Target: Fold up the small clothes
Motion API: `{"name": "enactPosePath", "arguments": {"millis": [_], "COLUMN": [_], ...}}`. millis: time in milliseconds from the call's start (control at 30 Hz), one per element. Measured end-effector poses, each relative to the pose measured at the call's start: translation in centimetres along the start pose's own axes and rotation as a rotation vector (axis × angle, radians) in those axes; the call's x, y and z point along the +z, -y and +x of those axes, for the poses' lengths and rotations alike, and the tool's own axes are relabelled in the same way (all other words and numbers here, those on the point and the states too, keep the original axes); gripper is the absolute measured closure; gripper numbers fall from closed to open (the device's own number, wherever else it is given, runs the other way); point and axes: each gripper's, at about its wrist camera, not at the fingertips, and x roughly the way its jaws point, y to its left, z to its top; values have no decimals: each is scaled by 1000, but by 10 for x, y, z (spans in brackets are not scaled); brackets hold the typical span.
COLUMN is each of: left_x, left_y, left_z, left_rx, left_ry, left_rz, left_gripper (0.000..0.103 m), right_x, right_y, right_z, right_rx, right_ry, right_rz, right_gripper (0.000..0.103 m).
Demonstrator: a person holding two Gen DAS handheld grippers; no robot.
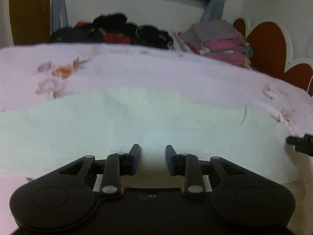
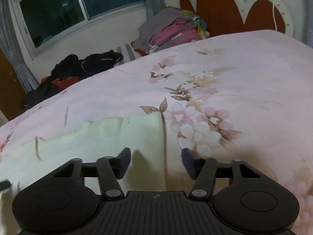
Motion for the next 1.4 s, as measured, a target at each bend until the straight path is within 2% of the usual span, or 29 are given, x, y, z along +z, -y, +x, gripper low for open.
{"name": "enactPosePath", "arguments": {"millis": [33, 133, 167, 267, 433, 500, 567, 633, 700, 800, 833, 867, 933, 1000, 1100, 1200, 1300, 1400], "left_x": [-1, -3, -3, -3, -3, -4, -4, -3, -1, -1, -1, -2, -2, -2, -3, -3, -3, -3], "left_y": [-2, -3, -2, -4, 2, 3, 4, 7, 8, 7, 7, 8, 9, 9, 7, 3, -3, -12], "left_z": [4, 7, 7, 6, 1, 0, 2, 2, 1, -2, -3, -3, -5, -9, -16, -24, -34, -46], "left_rx": [2, 12, 11, 7, 26, 30, 41, 55, 63, 60, 63, 66, 67, 68, 72, 74, 80, 74], "left_ry": [-12, -10, -11, -14, -15, -16, -21, -28, -44, -55, -55, -57, -61, -60, -47, -44, -36, -21], "left_rz": [-9, 11, 9, -9, 14, 16, 18, 37, 45, 34, 35, 38, 42, 43, 38, 30, 34, 32], "left_gripper": [75, 74, 74, 74, 74, 71, 71, 70, 69, 63, 61, 59, 55, 51, 49, 48, 46, 44], "right_x": [4, 5, 5, 3, 2, -3, -10, -21, -23, -21, -25, -28, -37, -43, -46, -50, -59, -69], "right_y": [0, 4, 2, 0, -8, -19, -32, -41, -43, -51, -58, -63, -73, -81, -92, -115, -134, -144], "right_z": [8, 25, 25, 26, 12, -3, -4, 6, 4, -10, -13, -13, -8, -6, -18, -24, -21, -11], "right_rx": [12, 33, 17, -80, -91, -60, -18, -33, -47, 3, 5, 8, 7, -11, 40, 65, 88, 89], "right_ry": [-17, -44, -36, 17, 46, 74, 49, -12, -7, 2, 1, -10, -37, -47, -25, -10, -21, -77], "right_rz": [17, 54, 32, -50, -92, -132, -167, -227, -222, -193, -212, -229, -250, -268, -250, -290, -305, -308], "right_gripper": [53, 72, 85, 89, 89, 89, 89, 88, 88, 87, 82, 68, 47, 47, 47, 47, 47, 47]}}
